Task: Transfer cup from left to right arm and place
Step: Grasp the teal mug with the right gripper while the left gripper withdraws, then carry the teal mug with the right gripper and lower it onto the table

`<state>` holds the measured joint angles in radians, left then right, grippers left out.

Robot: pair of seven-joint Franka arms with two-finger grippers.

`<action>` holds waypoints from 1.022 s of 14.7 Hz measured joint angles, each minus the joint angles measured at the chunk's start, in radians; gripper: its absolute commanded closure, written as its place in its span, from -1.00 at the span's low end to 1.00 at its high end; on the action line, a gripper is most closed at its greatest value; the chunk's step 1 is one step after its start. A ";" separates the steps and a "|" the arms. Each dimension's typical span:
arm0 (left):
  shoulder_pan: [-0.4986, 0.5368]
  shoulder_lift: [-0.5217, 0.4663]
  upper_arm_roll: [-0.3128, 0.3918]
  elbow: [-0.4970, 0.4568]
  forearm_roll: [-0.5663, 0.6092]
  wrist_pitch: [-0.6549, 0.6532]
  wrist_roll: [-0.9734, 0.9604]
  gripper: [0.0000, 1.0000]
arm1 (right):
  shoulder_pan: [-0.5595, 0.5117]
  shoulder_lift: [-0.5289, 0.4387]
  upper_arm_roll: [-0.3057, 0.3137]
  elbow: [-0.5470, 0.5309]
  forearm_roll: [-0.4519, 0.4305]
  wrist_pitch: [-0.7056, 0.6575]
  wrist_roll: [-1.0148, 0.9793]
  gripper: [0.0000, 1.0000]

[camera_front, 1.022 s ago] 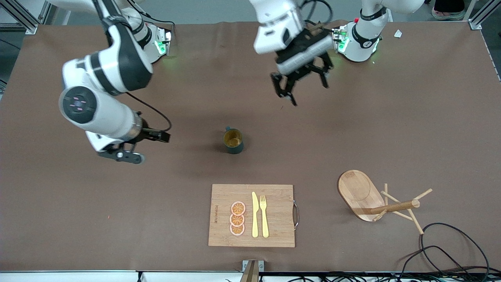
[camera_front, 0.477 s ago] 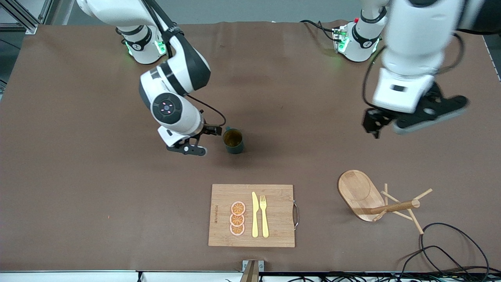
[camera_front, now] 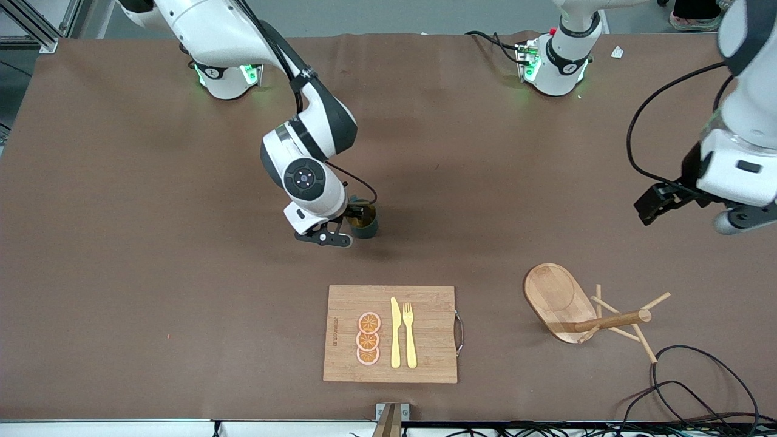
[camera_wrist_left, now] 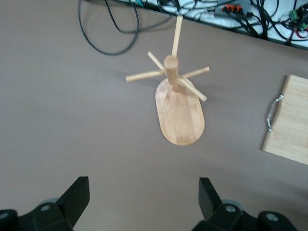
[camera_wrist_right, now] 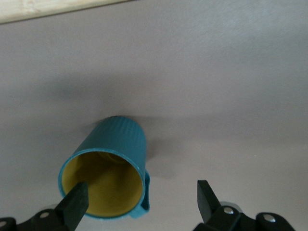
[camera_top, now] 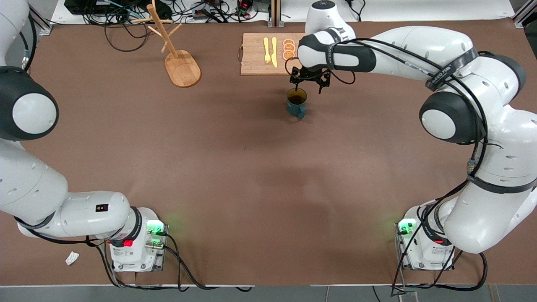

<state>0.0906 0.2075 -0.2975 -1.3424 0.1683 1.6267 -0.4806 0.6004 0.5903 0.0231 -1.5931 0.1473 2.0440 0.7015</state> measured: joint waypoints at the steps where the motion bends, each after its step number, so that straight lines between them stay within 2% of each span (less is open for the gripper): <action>1: 0.022 0.000 0.000 0.001 -0.036 -0.014 0.034 -1.00 | 0.002 0.006 0.000 0.000 0.000 0.005 0.000 -0.71; 3: 0.039 -0.006 0.029 0.005 -0.076 -0.026 0.146 -1.00 | 0.007 0.014 0.000 0.000 0.000 0.006 0.000 -0.41; 7: -0.017 -0.080 0.160 -0.012 -0.102 -0.060 0.342 -1.00 | 0.023 0.035 0.000 -0.005 0.000 0.036 0.000 0.17; 11: -0.022 -0.173 0.191 -0.101 -0.143 -0.083 0.414 -1.00 | 0.025 0.042 -0.001 -0.008 0.000 0.049 -0.001 0.85; 12: -0.023 -0.189 0.191 -0.117 -0.144 -0.095 0.418 -1.00 | 0.025 0.042 -0.003 -0.008 0.000 0.050 -0.001 0.97; 15: -0.027 -0.244 0.191 -0.179 -0.144 -0.110 0.419 -1.00 | 0.020 0.041 -0.011 -0.003 0.000 0.051 -0.013 0.99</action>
<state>0.0638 -0.0364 -0.1064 -1.5211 0.0244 1.5172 -0.0611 0.6208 0.6316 0.0116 -1.5963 0.1472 2.0945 0.6881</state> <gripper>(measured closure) 0.000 0.956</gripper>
